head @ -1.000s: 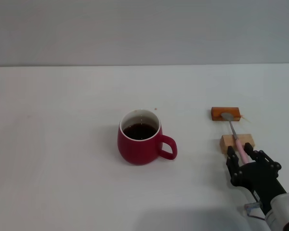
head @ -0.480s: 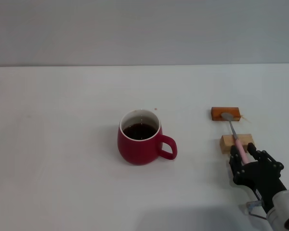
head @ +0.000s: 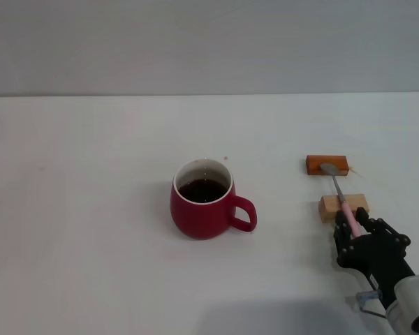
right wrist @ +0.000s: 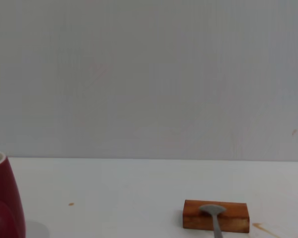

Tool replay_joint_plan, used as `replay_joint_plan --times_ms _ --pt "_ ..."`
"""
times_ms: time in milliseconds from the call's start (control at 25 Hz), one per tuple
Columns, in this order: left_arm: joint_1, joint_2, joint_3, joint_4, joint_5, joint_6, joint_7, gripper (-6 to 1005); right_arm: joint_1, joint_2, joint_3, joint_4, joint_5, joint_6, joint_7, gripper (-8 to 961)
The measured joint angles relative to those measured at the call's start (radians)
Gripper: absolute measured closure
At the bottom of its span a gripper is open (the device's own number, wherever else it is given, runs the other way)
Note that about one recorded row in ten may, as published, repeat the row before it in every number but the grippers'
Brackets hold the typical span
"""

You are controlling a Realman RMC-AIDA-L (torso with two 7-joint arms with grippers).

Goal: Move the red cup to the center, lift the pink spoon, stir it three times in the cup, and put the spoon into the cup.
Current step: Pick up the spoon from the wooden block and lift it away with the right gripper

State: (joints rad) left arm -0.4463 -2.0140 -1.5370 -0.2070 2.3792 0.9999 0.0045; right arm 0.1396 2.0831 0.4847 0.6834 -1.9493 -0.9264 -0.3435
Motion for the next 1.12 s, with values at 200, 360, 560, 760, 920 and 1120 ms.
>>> replay_joint_plan --times_ms 200,360,560,760,920,1120 --pt "0.000 0.000 0.000 0.000 0.000 0.000 0.000 172 -0.002 0.000 0.000 -0.001 0.001 0.000 0.000 641" --pt "0.000 0.000 0.000 -0.002 0.000 0.000 0.000 172 -0.003 0.000 0.000 -0.002 0.001 -0.001 0.000 678" --pt "0.000 -0.001 0.000 -0.004 0.000 0.000 0.000 172 -0.006 0.000 0.000 -0.002 0.001 -0.004 0.000 708" --pt "0.000 -0.002 0.000 -0.006 0.000 0.000 0.000 172 -0.008 -0.001 0.000 -0.002 0.001 -0.009 0.000 733" --pt "0.000 -0.003 0.000 -0.006 0.000 0.000 0.000 172 -0.009 -0.001 0.000 -0.002 0.001 -0.009 0.000 750" --pt "0.000 -0.003 0.000 -0.006 0.000 0.000 0.000 172 -0.006 -0.002 0.000 -0.003 0.001 -0.004 -0.002 771"
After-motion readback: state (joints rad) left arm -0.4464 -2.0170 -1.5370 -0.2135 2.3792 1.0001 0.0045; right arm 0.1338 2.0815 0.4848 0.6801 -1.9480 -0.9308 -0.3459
